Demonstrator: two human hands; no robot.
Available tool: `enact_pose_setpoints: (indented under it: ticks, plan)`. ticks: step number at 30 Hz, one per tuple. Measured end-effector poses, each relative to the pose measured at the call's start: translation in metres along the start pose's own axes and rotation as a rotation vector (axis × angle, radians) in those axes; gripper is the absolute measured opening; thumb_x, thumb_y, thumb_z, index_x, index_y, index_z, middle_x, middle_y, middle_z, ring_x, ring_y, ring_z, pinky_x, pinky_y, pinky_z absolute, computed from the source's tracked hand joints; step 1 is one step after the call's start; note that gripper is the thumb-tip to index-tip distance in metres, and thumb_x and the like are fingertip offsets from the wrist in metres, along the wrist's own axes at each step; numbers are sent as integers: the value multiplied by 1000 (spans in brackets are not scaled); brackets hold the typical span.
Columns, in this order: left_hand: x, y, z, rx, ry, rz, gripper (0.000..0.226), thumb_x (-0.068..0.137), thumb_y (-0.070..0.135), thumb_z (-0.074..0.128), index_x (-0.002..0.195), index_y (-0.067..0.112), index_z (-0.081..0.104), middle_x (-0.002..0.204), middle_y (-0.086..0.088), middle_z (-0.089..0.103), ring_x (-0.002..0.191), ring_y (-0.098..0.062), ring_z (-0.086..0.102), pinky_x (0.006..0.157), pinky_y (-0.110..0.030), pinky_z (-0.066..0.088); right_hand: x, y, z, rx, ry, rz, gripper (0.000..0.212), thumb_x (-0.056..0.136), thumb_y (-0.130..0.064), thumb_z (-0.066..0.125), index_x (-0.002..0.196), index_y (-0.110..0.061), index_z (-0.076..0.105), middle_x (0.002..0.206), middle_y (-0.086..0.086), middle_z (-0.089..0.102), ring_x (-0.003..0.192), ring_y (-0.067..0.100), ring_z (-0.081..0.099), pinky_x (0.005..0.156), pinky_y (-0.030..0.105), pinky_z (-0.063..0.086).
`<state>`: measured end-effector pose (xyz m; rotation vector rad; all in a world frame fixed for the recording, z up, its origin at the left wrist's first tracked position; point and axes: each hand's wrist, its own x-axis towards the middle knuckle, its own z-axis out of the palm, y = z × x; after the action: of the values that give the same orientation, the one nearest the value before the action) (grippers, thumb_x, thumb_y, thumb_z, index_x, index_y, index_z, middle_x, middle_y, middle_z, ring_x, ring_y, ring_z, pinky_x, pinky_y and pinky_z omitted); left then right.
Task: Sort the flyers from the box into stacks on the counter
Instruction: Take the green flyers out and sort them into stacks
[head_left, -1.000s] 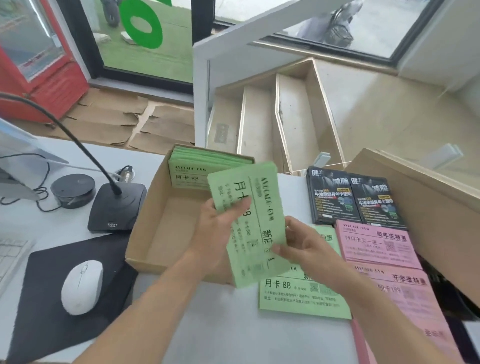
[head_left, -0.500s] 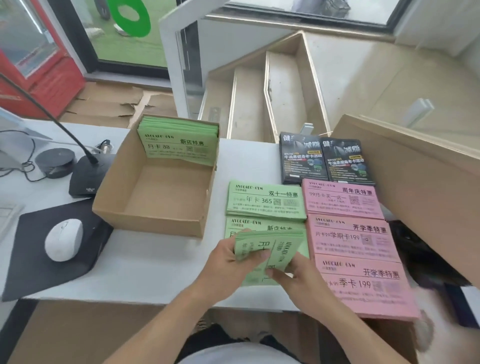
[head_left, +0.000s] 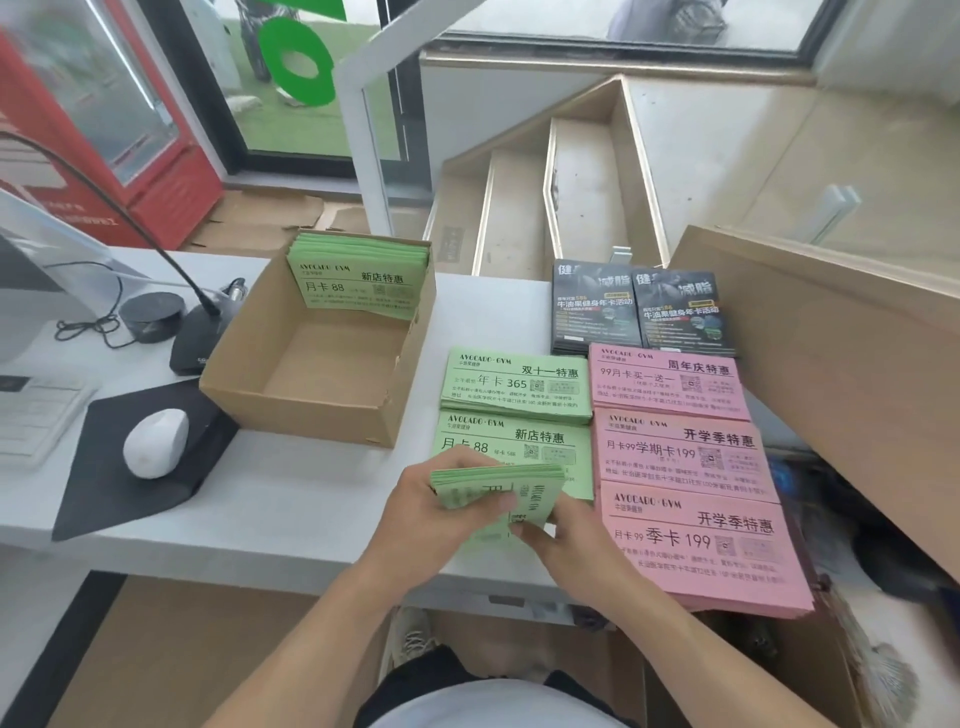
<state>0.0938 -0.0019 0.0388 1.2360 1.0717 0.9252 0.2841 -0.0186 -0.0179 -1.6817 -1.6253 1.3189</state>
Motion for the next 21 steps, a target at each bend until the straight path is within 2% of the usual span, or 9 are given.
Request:
enact_pose_setpoints:
  ticks: [2,5,9,11,13,17,19,21]
  plan:
    - [-4,1,1,-21,3,-7,19,78,18,81,95,11,75,100,-4,78,100,-20,72,79,-24,55,-1,6,2,-18,-32,12,31,98,-24,64,118,-49,61,111,-34,66,107,-8,60,95,25,51]
    - [-6,2,4,-27,14,-17,13,82,15,78,95,10,76,99,-3,78,99,-20,72,78,-23,55,-3,8,2,-13,-44,31,30,98,-27,63,120,-47,61,112,-34,67,107,-8,61,98,33,52]
    - [2,7,-5,66,238,-40,5,87,15,78,90,15,75,86,3,78,81,-10,72,68,-16,51,-3,1,-20,52,-25,67,24,96,-25,66,112,-42,64,111,-26,70,108,1,64,92,35,55]
    - [8,1,-17,77,332,-88,5,88,20,78,92,18,76,86,5,78,80,-8,73,69,-17,54,2,-5,-37,71,41,113,22,92,-23,72,106,-38,64,105,-19,73,100,5,69,84,35,59]
    - [14,-15,-27,114,363,-154,5,89,20,78,93,20,76,87,7,79,84,-12,74,73,-23,58,10,-11,-49,53,146,153,28,89,-23,77,106,-39,62,102,-13,71,92,8,70,77,35,61]
    - [26,-54,-33,208,438,-258,7,89,21,78,94,24,73,85,3,77,85,-19,74,70,-29,59,33,-22,-48,-63,301,158,38,85,-25,81,112,-42,61,106,-15,61,87,12,66,75,41,60]
    - [36,-64,-36,286,453,-260,17,88,24,79,99,25,67,88,0,73,83,-18,72,65,-26,55,47,-27,-43,-222,350,136,41,85,-25,80,118,-40,61,111,-17,58,92,14,63,79,39,56]
    - [45,-67,-40,374,442,-254,26,87,27,80,105,25,61,88,-1,69,76,-11,67,59,-16,46,61,-30,-39,-358,378,123,41,86,-24,77,121,-36,61,117,-13,56,98,18,62,81,38,52]
